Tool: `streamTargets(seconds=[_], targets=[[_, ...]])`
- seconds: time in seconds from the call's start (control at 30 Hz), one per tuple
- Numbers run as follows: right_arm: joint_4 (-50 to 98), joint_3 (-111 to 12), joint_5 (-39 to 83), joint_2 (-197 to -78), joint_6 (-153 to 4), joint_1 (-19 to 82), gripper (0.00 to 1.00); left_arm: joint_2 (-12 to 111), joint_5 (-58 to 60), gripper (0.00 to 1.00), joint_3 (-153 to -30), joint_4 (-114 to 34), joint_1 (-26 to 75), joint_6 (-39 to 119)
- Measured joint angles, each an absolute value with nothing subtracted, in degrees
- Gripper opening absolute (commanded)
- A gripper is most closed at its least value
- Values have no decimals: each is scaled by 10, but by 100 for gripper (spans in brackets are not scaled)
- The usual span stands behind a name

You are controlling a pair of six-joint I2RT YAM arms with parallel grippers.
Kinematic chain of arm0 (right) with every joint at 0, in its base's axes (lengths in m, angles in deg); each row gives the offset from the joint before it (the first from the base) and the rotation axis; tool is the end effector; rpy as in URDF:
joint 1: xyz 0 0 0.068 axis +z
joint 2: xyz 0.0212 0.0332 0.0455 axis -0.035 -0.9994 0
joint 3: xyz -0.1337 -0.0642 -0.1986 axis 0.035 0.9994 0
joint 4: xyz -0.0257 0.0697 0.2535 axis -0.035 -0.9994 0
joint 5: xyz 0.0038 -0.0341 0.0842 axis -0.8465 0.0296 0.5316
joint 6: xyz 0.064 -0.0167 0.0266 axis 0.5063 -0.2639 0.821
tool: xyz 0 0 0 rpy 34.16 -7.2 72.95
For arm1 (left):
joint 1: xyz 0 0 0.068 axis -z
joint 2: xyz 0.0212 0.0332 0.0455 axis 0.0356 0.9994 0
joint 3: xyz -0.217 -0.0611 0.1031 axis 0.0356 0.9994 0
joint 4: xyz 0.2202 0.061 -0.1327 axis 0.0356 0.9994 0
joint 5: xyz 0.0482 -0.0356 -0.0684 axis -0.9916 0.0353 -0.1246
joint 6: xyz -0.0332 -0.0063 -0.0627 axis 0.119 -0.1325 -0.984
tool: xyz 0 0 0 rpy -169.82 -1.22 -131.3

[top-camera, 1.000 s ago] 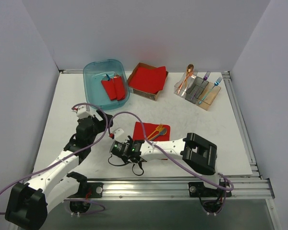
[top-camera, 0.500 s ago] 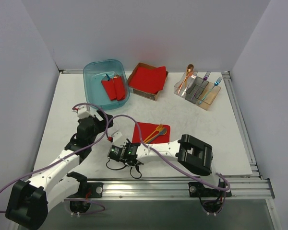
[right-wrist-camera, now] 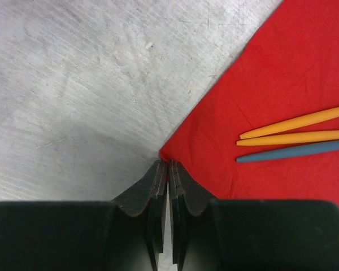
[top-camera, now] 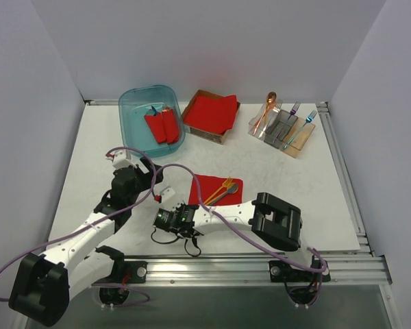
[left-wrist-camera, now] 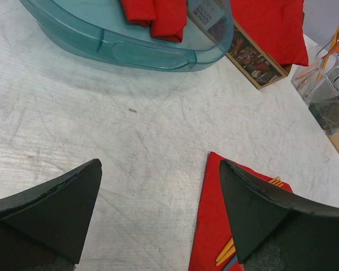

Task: Place the utensils on the paper napkin and roll it up
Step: Roll the napkin at the center of the board.

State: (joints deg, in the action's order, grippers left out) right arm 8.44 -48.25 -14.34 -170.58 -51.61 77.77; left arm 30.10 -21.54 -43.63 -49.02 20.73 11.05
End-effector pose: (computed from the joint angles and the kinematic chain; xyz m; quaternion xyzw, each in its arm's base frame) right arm 0.1297 0.3968 0.1151 -0.2963 0.8810 0.0824 0.3594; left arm 0.2376 -0.0840 0.1870 -0.1935 0.7941 -0.2101 0.5364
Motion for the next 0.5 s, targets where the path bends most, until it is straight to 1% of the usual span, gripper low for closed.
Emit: streamTargets(seconds=[0.17,0.5], targets=[[96,-480,-142,-1693,-519,771,4,315,-208,94,-437,-491,207,111],[134,-441,-121,-1608,-529,718,3,326,-198,94,-437,-499,207,111]])
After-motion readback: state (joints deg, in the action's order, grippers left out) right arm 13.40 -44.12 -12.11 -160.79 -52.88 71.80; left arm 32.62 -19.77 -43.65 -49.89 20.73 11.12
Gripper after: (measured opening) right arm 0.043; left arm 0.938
